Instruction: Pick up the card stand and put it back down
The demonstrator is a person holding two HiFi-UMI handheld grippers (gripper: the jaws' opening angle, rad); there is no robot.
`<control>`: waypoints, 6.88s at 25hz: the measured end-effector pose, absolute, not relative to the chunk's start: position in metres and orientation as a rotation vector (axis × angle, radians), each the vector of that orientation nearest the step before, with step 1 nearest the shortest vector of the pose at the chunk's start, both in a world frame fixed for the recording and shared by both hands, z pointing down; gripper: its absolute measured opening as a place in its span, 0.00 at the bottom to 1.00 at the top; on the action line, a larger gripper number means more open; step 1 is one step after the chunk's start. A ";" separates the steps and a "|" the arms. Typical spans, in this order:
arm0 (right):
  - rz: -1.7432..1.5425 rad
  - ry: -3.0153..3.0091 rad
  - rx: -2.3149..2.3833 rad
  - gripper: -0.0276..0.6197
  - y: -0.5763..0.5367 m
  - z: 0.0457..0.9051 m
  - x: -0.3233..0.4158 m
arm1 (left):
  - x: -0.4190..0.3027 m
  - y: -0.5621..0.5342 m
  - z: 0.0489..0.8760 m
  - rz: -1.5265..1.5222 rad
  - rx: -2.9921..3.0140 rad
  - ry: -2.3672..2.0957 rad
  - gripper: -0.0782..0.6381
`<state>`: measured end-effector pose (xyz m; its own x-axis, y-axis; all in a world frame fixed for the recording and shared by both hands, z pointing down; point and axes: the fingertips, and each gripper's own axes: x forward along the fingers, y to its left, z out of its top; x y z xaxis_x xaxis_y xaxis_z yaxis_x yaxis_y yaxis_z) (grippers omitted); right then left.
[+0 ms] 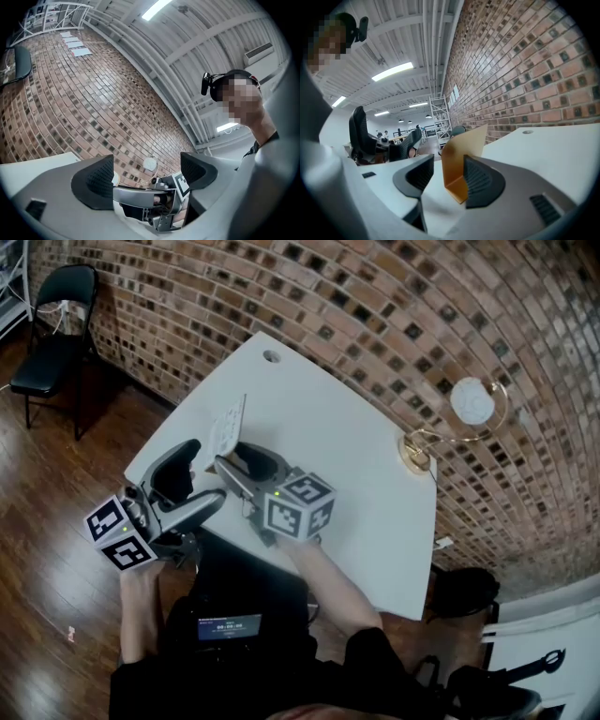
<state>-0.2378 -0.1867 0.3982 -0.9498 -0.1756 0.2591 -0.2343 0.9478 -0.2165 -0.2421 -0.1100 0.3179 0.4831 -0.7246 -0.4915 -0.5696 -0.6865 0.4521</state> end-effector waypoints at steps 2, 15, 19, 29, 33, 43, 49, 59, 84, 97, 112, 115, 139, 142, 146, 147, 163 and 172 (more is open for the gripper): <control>0.343 -2.859 0.325 0.39 -0.188 0.399 -0.241 | -0.247 -0.111 0.319 -1.003 2.496 -1.109 0.72; 0.360 -2.805 0.363 0.39 -0.211 0.407 -0.248 | -0.259 -0.143 0.319 -1.002 2.504 -1.115 0.72; 0.404 -2.769 0.465 0.36 -0.228 0.412 -0.235 | -0.257 -0.144 0.317 -1.008 2.502 -1.114 0.72; 0.411 -2.731 0.587 0.30 -0.247 0.422 -0.250 | -0.255 -0.128 0.317 -1.034 2.493 -1.097 0.72; 0.418 -2.741 0.594 0.15 -0.252 0.422 -0.248 | -0.251 -0.125 0.315 -1.025 2.505 -1.090 0.72; 0.587 -2.906 0.428 0.09 -0.244 0.385 -0.207 | -0.233 -0.130 0.312 -0.954 2.513 -1.057 0.72; 0.615 -3.053 0.337 0.09 -0.234 0.341 -0.161 | -0.211 -0.133 0.301 -0.917 2.566 -1.010 0.72; 0.491 -3.127 0.264 0.09 -0.218 0.286 -0.093 | -0.165 -0.141 0.281 -0.831 2.663 -0.916 0.72; 0.344 -3.153 0.383 0.09 -0.219 0.249 0.025 | -0.059 -0.172 0.260 -0.640 2.830 -0.631 0.72; 0.355 -3.157 0.410 0.09 -0.247 0.247 0.059 | -0.028 -0.203 0.253 -0.498 2.898 -0.524 0.72; 0.355 -3.187 0.415 0.09 -0.289 0.239 0.087 | -0.010 -0.244 0.246 -0.421 2.926 -0.417 0.72; 0.343 -3.191 0.420 0.09 -0.294 0.240 0.090 | -0.007 -0.248 0.249 -0.406 2.939 -0.392 0.72; 0.300 -3.185 0.436 0.09 -0.367 0.245 0.100 | -0.001 -0.322 0.254 -0.350 2.900 -0.342 0.72; 0.317 -3.179 0.428 0.09 -0.380 0.247 0.100 | 0.001 -0.335 0.254 -0.328 2.898 -0.341 0.72; 0.294 -3.174 0.418 0.09 -0.395 0.246 0.098 | 0.006 -0.348 0.257 -0.303 2.892 -0.336 0.72; 0.296 -3.175 0.413 0.09 -0.399 0.247 0.097 | 0.006 -0.351 0.258 -0.300 2.889 -0.336 0.72; 0.324 -3.157 0.438 0.09 -0.463 0.277 0.100 | 0.008 -0.384 0.291 -0.273 2.813 -0.370 0.72; 0.387 -3.147 0.473 0.09 -0.503 0.302 0.100 | 0.014 -0.391 0.307 -0.241 2.777 -0.355 0.72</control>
<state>0.0996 -0.5026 0.3023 -0.9545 -0.2970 -0.0275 -0.2815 0.9275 -0.2461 0.0141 -0.3906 0.3071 0.9546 -0.2710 -0.1238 -0.2152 -0.9145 0.3426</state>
